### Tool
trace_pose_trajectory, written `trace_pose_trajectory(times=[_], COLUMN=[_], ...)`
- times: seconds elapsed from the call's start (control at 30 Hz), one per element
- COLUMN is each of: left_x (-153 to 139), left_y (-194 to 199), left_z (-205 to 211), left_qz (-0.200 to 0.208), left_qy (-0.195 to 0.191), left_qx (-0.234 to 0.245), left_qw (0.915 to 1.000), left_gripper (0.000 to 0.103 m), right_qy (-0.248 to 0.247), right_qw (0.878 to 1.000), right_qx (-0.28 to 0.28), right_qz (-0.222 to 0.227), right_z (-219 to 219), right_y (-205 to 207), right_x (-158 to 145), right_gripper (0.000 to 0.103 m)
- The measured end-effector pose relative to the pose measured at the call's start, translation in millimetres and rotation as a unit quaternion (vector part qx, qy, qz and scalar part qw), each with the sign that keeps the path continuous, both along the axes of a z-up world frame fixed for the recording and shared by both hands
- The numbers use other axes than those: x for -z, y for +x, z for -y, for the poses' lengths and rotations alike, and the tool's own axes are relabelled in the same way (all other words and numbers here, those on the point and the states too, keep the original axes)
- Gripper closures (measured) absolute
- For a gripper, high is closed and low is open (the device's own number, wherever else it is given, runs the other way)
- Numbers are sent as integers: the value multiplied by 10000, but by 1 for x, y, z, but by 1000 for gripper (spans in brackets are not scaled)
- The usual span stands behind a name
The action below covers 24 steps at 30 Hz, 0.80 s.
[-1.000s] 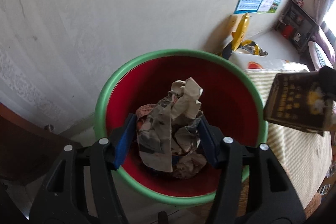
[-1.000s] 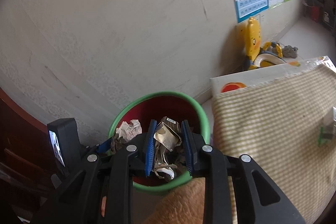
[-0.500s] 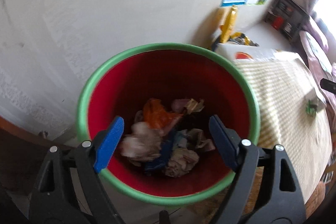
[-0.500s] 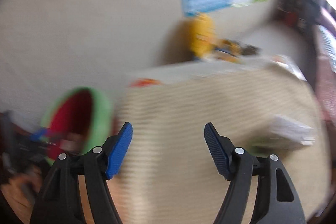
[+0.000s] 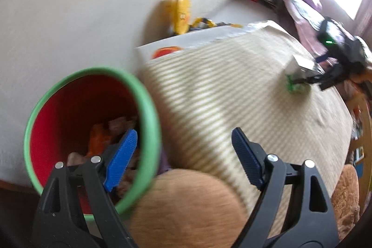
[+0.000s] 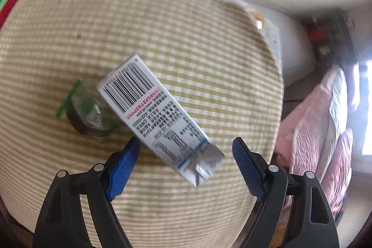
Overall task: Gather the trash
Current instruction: 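Grasp the green-capped bottle with the left gripper while the right grasps the milk carton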
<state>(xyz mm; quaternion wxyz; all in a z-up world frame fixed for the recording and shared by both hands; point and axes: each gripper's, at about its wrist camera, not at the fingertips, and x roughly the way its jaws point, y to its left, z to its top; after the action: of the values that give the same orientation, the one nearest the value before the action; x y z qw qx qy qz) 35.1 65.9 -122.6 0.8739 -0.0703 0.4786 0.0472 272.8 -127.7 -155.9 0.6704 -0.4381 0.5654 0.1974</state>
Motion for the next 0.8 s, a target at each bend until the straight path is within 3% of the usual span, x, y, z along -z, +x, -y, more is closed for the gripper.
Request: trace_pose_trajectory(times=[0.1,0.17,0.2,0.27,0.33,0.4,0.47,0.53,0.63,0.73,0.8], left_x=[-3,-3,-4,-3,1,5,10,17,30,40,47], left_y=[16,29,36,50,66,82,99,118,141,155,164], left_z=[26,45,55,76,98,119,138,153,173,190,200], left_qz=[-2,-6,5,39,44,16,6,-70,-235,-303,-448], left_qy=[-60,-88,-111,-188,-240,-280,-303,-317,-386,-161,-28], left_qx=[279,468,556,747,937,1115,1239,1254,1205,1210,1278], left_qw=[9996,9989,9984,9970,9953,9934,9918,9916,9917,9921,9908], left_gripper=[22,22,22,22,22,22,22,22,22,23,33], right_qy=[103,688,1053,1958,2502,3077,3619,3911,4199,4560,4598], right_qw=[9997,9967,9920,9695,9494,9199,8806,8545,8251,7897,7859], right_qx=[-73,403,686,1471,1897,2430,3056,3410,3761,4059,4096], right_qz=[226,169,100,-2,37,-6,-139,-244,-382,-611,-559], right_z=[13,36,47,86,115,142,168,176,178,175,173], right_y=[-14,-17,-19,-34,-58,-86,-119,-158,-200,-218,-224], right_x=[-4,-19,-27,-44,-51,-55,-51,-44,-30,-23,-30], right_gripper=[47,61,61,62,63,63,63,63,63,61,60])
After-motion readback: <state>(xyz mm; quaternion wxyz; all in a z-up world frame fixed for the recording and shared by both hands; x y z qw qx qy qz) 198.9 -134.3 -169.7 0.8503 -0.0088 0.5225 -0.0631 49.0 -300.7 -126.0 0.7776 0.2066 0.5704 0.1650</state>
